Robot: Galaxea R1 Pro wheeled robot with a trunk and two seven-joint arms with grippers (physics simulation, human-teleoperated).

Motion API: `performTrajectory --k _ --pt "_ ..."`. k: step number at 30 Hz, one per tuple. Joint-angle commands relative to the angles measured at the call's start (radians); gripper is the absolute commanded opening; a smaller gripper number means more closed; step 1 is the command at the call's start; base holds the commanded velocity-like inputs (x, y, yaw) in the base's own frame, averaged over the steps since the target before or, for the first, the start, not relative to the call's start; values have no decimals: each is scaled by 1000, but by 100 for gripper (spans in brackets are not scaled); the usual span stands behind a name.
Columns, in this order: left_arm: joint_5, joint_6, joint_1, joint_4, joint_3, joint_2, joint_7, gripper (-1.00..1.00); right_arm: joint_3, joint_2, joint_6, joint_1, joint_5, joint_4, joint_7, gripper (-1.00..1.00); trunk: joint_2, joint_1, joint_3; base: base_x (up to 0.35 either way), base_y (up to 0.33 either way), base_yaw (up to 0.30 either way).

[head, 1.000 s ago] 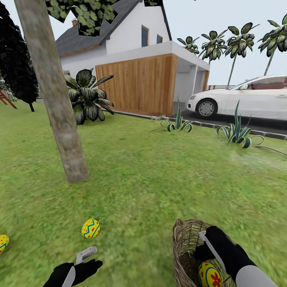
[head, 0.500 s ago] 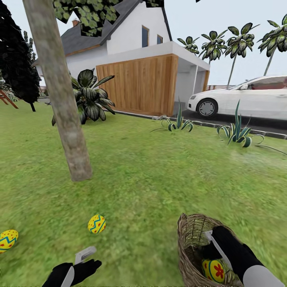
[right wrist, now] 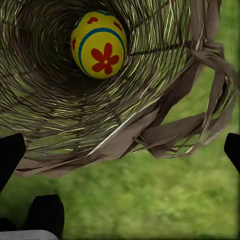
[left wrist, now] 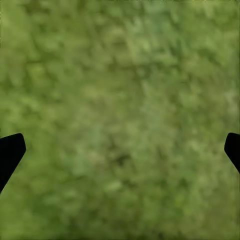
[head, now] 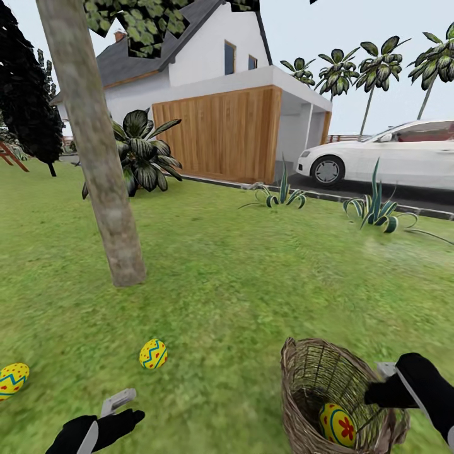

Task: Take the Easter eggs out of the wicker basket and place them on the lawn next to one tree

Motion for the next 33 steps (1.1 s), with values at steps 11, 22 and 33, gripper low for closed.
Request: performTrajectory --k 11,22,33 --pt "8 8 0 0 1 -1 -1 100 2 28 1 -1 29 -1 11 100 0 0 -1 22 280 0" --pt "12 5 0 32 1 -6 -1 100 -7 22 2 -1 28 -1 13 100 0 0 -1 19 256 0" --pt "13 5 0 37 3 -3 -1 100 -7 16 2 -1 28 -1 14 100 0 0 -1 268 173 0"
